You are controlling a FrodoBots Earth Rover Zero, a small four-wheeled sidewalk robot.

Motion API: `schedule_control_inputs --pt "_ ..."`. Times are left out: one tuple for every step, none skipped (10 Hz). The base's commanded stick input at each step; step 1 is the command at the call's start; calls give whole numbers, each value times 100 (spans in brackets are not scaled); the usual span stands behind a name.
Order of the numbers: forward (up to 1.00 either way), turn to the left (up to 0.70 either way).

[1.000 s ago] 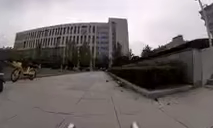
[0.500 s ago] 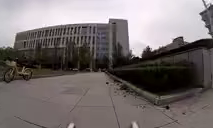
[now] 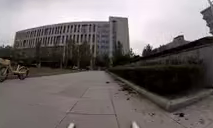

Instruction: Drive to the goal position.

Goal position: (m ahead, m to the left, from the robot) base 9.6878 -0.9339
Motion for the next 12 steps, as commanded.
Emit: schedule_control_inputs --pt "70 0" --pt "70 0" --pt "70 0" --pt "70 0" --pt "70 0" --pt "70 0" --pt "70 0" --pt "70 0" --pt "70 0" --pt "70 0" --pt "70 0" --pt "70 0"
